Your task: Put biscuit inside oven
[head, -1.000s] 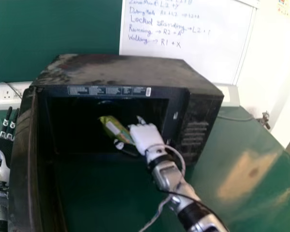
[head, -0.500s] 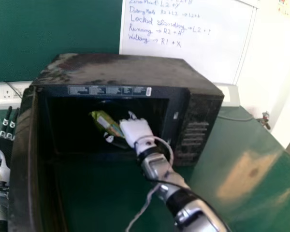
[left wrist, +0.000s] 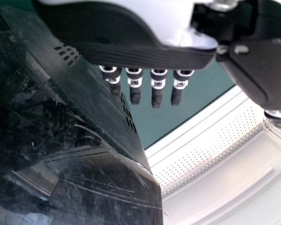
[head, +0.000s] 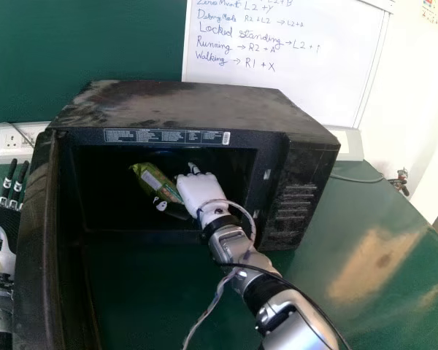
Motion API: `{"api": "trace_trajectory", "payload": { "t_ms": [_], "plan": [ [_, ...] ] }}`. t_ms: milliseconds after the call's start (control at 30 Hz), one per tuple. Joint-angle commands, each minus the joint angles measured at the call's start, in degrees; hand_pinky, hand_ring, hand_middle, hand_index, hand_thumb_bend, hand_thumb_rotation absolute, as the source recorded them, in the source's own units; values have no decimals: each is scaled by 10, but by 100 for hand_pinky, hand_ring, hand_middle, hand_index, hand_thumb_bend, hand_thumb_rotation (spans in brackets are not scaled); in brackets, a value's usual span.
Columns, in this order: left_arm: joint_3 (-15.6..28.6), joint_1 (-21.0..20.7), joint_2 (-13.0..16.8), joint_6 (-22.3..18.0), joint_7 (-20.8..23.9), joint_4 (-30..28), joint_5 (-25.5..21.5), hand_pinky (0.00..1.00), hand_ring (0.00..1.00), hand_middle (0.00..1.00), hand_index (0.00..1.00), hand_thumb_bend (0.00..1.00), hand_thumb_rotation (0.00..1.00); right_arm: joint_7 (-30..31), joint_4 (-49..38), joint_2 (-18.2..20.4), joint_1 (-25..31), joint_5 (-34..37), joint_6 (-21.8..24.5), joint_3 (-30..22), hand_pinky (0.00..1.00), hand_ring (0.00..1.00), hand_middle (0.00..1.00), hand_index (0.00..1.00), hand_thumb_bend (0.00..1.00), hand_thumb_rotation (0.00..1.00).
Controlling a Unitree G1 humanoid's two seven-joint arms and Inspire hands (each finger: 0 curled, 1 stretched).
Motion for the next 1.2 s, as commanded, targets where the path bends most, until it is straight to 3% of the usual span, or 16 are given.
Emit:
{"api": "trace_trajectory", "payload": {
  "t_ms": [0, 200, 333, 533, 700, 767, 833, 867, 900, 1000, 1167],
  "plan": [
    [-2, 34, -34, 7, 6, 25, -2, 0, 16, 41, 83, 15, 75, -17, 6, 3, -22, 4, -7, 6, 50, 49, 45, 55, 51, 0],
    [-2, 32, -31, 10, -1, 30, -3, 0, 16, 41, 83, 15, 75, -37, 19, 3, -28, -1, -8, 20, 47, 46, 44, 55, 51, 0],
    [-3, 33, -33, 11, 1, 28, -3, 0, 17, 41, 84, 14, 83, -37, 25, 5, -33, 4, -9, 22, 48, 47, 45, 55, 52, 0],
    [-4, 36, -39, 8, 13, 18, -2, 0, 16, 40, 84, 15, 79, -42, 29, 5, -36, 8, -11, 21, 48, 46, 44, 55, 52, 0],
    [-4, 34, -34, 11, -2, 26, -3, 0, 17, 41, 85, 15, 82, -47, 28, 5, -36, 11, -10, 18, 49, 47, 44, 54, 52, 0],
    [-3, 34, -34, 9, -3, 27, -3, 0, 17, 41, 84, 14, 82, -39, 28, 8, -36, 11, 3, 20, 49, 48, 45, 54, 52, 0],
    [-3, 34, -34, 6, 0, 27, -1, 0, 17, 41, 84, 13, 82, -25, 28, 11, -37, 12, 16, 20, 53, 58, 49, 51, 52, 0],
    [-2, 34, -34, 5, 0, 27, -1, 0, 18, 41, 84, 14, 82, -21, 27, 12, -36, 12, 22, 20, 55, 61, 59, 50, 52, 7],
    [-2, 34, -34, 5, 2, 28, -1, 0, 17, 41, 83, 14, 79, -18, 26, 14, -36, 13, 28, 19, 57, 65, 67, 64, 64, 16],
    [-2, 33, -33, 5, 2, 29, -1, 0, 16, 41, 83, 14, 75, -7, 24, 20, -35, 18, 46, 16, 60, 69, 73, 75, 80, 27],
    [-2, 35, -34, 9, 4, 24, -2, 0, 16, 40, 83, 15, 73, -5, 22, 24, -33, 19, 68, 21, 69, 75, 80, 79, 84, 35]
  ]
}}
